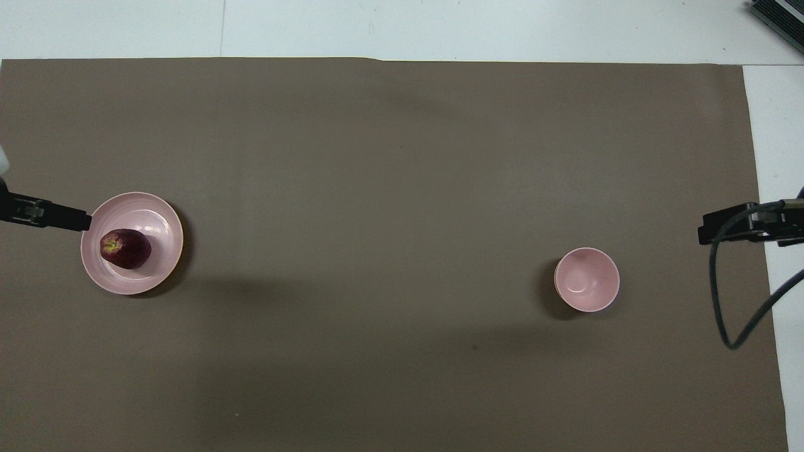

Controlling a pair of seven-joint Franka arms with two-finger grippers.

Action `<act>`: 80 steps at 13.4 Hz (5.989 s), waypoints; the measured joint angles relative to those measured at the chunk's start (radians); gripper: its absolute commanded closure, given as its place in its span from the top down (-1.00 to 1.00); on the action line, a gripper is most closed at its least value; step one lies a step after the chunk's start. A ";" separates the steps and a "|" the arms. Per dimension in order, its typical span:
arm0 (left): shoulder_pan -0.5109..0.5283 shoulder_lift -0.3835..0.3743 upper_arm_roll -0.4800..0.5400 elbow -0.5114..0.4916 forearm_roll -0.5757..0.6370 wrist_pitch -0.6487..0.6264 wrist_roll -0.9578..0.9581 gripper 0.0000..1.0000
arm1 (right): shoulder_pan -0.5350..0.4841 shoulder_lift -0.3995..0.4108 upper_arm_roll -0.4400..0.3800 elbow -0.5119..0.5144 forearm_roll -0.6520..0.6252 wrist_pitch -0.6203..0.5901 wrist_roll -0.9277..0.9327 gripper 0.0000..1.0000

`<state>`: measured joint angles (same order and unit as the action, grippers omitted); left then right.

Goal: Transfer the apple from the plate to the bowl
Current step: 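Reach the left gripper to the apple on the pink plate and grasp it, then lift the apple with the left gripper while the right gripper approaches it, then grasp the apple with the right gripper and open the left gripper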

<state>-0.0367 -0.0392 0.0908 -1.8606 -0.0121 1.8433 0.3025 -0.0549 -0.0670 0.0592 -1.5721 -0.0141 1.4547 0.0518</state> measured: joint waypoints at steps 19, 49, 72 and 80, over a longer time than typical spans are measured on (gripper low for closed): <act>0.055 0.100 0.002 -0.410 -0.028 0.584 0.008 -0.45 | 0.159 0.037 0.015 -0.155 0.140 0.155 0.529 1.00; -0.284 0.008 -0.097 -0.273 -0.812 0.536 -0.219 -1.00 | 0.587 0.349 0.020 -0.242 0.789 1.070 1.105 1.00; -0.369 -0.013 -0.101 -0.311 -0.848 0.656 -0.284 1.00 | 0.615 0.418 0.014 -0.184 0.854 1.092 1.146 -0.98; -0.214 0.045 -0.081 -0.162 -0.386 0.421 -0.283 1.00 | 0.506 0.355 -0.002 -0.162 0.615 0.848 1.136 -0.97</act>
<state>-0.2511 0.0063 0.0100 -2.0227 -0.3985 2.2645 0.0192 0.4507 0.2881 0.0569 -1.7345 0.6009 2.3027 1.1877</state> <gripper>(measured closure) 0.000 0.291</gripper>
